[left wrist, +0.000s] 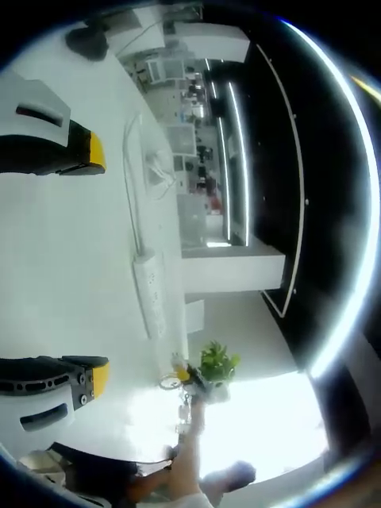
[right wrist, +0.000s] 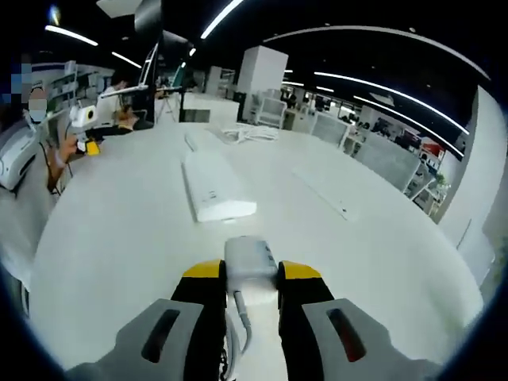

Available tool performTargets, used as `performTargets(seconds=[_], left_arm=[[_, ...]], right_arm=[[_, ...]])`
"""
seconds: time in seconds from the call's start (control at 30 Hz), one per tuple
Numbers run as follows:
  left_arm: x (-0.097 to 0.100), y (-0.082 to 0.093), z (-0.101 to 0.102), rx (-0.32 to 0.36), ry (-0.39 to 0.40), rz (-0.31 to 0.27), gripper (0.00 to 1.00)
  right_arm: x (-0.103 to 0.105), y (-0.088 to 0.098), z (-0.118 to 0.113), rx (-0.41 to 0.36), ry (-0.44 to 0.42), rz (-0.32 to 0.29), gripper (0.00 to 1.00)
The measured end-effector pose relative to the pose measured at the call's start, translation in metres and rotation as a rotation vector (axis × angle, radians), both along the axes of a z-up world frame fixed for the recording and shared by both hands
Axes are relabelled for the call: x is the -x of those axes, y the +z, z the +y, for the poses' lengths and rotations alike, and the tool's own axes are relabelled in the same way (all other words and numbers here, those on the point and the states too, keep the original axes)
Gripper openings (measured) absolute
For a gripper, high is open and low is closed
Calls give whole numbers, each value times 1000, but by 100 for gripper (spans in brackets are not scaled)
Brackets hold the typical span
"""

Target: Straighten the power strip on the desk, plug the charger into it

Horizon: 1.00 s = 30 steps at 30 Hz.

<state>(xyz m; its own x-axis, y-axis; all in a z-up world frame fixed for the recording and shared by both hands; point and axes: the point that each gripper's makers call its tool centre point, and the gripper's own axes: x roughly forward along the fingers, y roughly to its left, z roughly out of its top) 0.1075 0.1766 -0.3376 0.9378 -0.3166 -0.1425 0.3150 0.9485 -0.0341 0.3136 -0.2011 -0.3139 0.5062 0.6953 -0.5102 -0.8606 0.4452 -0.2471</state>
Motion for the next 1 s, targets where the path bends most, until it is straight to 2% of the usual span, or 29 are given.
performTargets(seconds=[0.3, 0.7, 1.0], left_arm=[[1, -2, -3, -7, -12, 6, 97], [0, -5, -9, -3, -30, 11, 97], [2, -3, -10, 2, -35, 6, 97]], right_arm=[[6, 1, 4, 117, 12, -10, 22], [12, 7, 22, 260, 60, -32, 22], [13, 16, 37, 315, 86, -48, 22]])
